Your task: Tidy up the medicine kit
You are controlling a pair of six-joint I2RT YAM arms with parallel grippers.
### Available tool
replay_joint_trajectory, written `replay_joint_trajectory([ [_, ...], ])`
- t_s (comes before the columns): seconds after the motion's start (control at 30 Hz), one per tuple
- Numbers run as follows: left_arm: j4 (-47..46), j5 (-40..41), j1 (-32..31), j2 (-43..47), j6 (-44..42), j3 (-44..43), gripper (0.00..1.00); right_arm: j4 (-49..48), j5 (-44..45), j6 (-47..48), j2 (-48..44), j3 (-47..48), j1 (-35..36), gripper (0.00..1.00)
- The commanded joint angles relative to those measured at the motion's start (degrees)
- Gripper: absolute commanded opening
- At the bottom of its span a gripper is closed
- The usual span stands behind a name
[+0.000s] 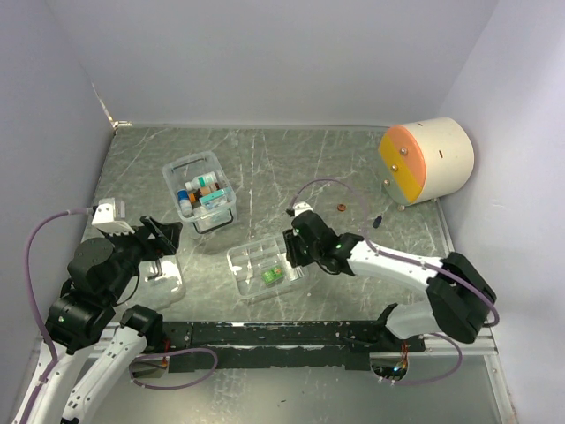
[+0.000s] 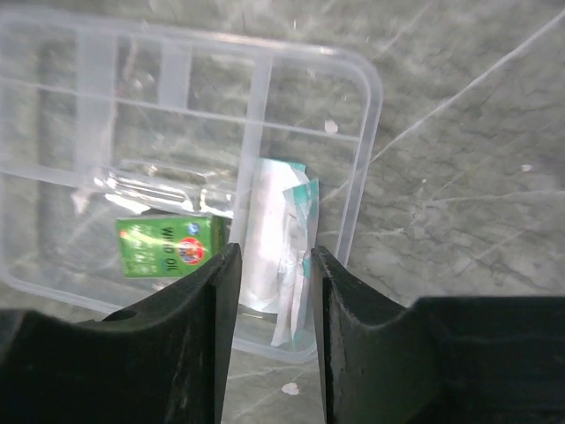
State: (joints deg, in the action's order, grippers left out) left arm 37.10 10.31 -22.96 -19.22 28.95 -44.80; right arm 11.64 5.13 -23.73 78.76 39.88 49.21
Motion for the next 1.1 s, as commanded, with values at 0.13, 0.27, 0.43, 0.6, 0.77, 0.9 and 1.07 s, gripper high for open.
replay_joint_trajectory([
  [0.13,-1.3,-0.3,0.0,0.4,-0.5,0.3,0.93,6.0,17.8,-7.0,-8.6,6.2,-0.4,0.41],
  [0.27,-1.3,-0.5,0.0,0.3,-0.5,0.2,0.93,8.1,23.7,-8.8,-7.4,7.7,-3.6,0.51],
  [0.43,-1.4,-0.8,0.0,0.4,-0.6,0.3,0.93,7.0,21.2,-8.5,-3.9,8.3,-12.9,0.56],
  [0.6,-1.8,-1.4,0.0,0.1,-0.8,0.4,0.93,4.8,19.7,-7.3,1.9,8.9,-19.7,0.57],
  [0.77,-1.9,-2.1,0.0,-1.3,-1.1,0.3,0.93,3.7,20.3,-7.7,8.6,11.7,-24.4,0.57],
  [0.9,-1.7,-2.0,0.0,-1.8,-1.1,0.2,0.92,2.0,19.4,-6.0,13.6,13.4,-27.2,0.56],
  [1.07,-1.6,-1.4,0.0,-1.1,-0.9,0.2,0.92,-0.2,16.3,-4.3,18.5,14.6,-29.4,0.52],
])
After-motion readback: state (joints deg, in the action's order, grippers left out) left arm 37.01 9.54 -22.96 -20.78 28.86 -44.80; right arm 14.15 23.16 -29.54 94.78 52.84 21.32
